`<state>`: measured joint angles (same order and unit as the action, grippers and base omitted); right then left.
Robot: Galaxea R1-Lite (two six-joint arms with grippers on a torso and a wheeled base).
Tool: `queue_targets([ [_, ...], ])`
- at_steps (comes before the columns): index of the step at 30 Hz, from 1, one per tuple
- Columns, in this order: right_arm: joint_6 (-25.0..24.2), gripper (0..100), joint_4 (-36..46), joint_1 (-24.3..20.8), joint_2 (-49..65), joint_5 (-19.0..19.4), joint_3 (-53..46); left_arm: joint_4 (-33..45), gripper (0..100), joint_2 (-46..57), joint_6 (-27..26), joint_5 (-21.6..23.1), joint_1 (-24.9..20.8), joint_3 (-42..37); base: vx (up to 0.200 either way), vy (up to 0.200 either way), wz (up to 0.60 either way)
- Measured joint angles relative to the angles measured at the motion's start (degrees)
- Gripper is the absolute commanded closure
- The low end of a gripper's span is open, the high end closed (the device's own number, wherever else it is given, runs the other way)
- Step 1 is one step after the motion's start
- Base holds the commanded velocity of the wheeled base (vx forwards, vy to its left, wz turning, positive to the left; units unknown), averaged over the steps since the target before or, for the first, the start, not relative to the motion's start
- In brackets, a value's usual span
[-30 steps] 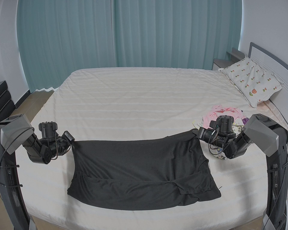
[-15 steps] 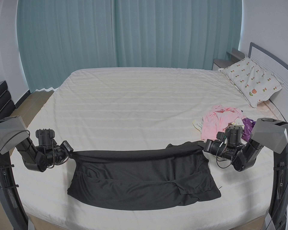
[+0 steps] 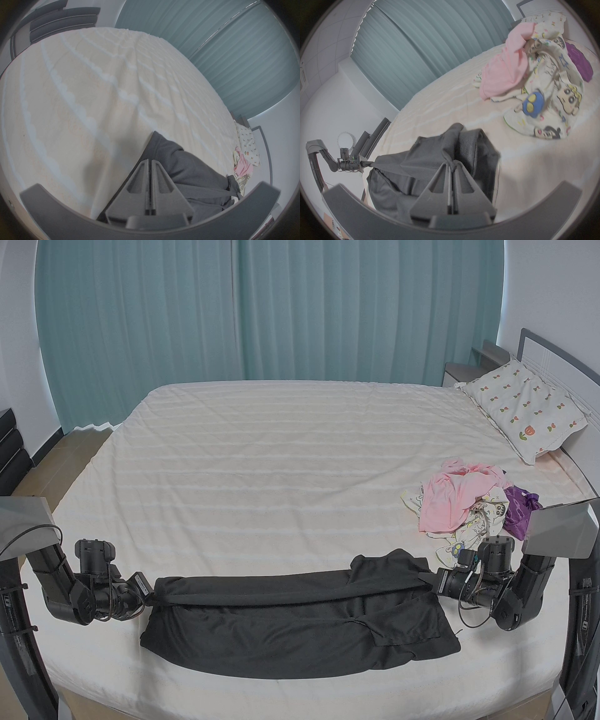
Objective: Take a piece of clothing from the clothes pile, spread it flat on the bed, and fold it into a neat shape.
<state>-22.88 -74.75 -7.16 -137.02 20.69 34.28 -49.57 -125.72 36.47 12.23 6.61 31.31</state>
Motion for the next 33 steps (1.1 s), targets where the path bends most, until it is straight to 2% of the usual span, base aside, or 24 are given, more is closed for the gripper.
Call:
queue_targets([
  [3,1.0,100,-0.4,0.0,-0.4,0.0,-2.1,0.0,100,-0.2,-0.5,0.0,-0.1,-0.9,0.0,0.0,0.0],
  [4,1.4,0,-0.5,0.0,-0.5,0.0,-2.6,0.2,0,-0.3,-0.6,-0.1,-0.3,-1.1,0.0,0.0,0.0],
  [12,1.4,0,-0.7,0.4,-0.9,-0.3,-4.2,0.1,0,-0.7,-0.7,-0.4,-1.2,-3.6,0.0,0.0,0.0],
  [17,-1.6,0,-1.1,1.3,0.9,-0.1,-4.2,0.0,0,-0.4,0.6,-0.5,-0.7,-4.7,0.0,0.0,0.0],
  [19,-4.3,0,-1.1,1.5,2.0,0.0,-4.0,0.0,0,0.1,2.9,-0.4,0.0,-4.9,0.0,0.0,0.0],
  [25,-10.5,0,0.7,0.7,4.6,0.0,-3.0,-0.1,0,3.7,14.6,1.6,1.9,-4.6,0.0,0.0,0.0],
  [33,-14.6,0,2.3,-1.2,3.2,0.2,1.0,-0.1,0,9.2,23.9,2.6,0.2,-4.4,0.0,0.0,0.0],
])
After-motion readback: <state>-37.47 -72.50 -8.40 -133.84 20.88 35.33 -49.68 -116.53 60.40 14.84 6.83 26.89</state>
